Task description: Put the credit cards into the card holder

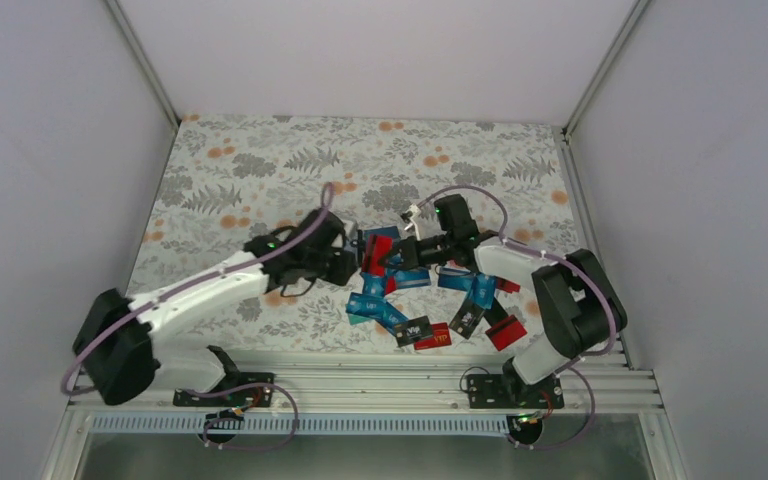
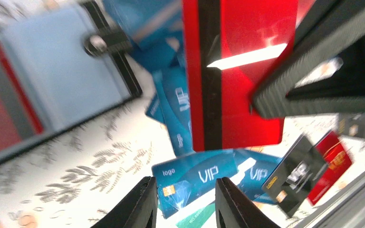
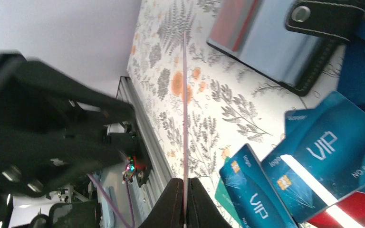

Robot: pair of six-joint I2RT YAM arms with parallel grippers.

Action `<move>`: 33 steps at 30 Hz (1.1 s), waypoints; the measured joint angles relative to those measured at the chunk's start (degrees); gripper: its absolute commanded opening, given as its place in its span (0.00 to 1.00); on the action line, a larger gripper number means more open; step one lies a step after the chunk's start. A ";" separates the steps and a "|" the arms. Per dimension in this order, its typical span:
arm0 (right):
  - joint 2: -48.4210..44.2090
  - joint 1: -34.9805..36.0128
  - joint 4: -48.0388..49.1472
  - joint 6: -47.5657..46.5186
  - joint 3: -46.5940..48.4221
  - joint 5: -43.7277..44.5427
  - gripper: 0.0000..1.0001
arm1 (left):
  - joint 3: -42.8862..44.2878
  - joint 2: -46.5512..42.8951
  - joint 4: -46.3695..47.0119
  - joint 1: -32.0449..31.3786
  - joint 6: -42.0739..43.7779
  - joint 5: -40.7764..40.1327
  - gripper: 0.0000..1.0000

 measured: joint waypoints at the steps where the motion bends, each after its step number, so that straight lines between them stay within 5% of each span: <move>1: -0.87 0.02 0.33 -0.20 0.09 -0.39 0.04 | 0.24 -2.32 -0.37 1.38 0.48 0.63 0.37; 14: -11.26 2.36 5.60 -1.16 -0.31 -7.19 0.04 | 3.13 -17.16 1.29 18.25 8.83 24.70 0.41; 23: -18.91 5.73 9.40 -1.44 -0.33 -11.50 0.04 | 3.13 -20.96 6.25 19.82 10.99 42.01 0.40; 33: -20.92 8.28 10.32 -2.01 -0.28 -13.75 0.04 | 2.62 -21.44 7.85 19.82 13.14 50.21 0.33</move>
